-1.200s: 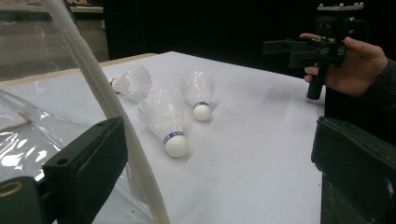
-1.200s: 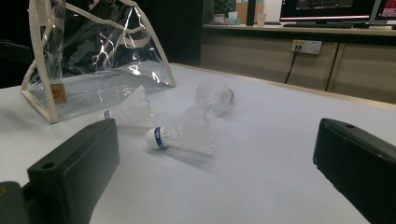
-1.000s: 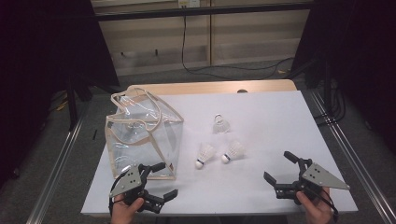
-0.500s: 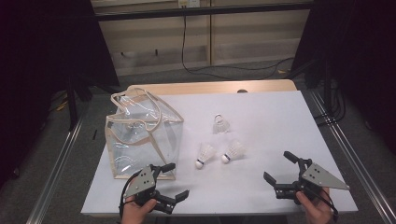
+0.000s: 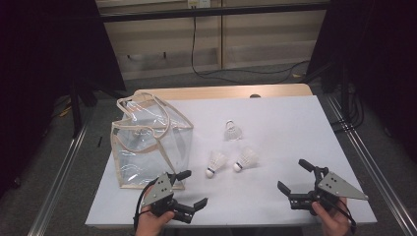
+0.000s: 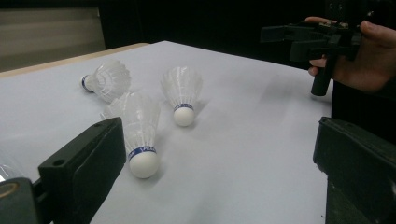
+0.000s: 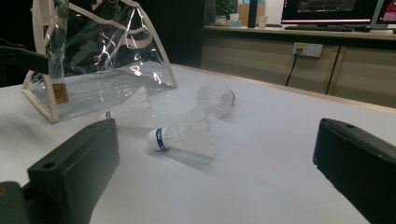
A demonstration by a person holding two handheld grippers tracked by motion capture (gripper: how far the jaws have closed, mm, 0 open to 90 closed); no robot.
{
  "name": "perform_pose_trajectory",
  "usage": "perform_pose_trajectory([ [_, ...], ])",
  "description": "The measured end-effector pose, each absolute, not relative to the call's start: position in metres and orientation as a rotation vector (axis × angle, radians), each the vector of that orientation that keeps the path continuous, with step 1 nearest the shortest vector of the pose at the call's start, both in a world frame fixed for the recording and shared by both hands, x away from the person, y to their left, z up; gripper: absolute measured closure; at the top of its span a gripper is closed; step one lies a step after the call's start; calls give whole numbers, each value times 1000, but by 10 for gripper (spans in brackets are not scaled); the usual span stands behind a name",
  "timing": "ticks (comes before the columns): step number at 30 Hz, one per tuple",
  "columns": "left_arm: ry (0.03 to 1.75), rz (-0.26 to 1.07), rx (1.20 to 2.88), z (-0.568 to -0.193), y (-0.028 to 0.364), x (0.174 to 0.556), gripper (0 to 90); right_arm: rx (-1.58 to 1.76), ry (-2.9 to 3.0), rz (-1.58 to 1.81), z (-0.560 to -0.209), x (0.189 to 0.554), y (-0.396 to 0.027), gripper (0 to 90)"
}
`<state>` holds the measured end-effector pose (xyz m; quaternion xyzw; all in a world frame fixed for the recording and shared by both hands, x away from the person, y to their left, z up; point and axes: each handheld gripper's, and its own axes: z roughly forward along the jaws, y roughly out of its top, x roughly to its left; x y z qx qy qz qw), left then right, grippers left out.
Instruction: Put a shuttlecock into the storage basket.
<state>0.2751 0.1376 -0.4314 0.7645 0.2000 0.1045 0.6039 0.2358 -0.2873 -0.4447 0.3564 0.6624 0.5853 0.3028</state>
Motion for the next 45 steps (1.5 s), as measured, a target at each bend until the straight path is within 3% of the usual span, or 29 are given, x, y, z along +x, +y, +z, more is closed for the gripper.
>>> perform_pose_trajectory([
  [45, 587, 305, 1862, -435, 86, 286, 27, 932, 1753, 1550, -444, 236, -287, 3],
])
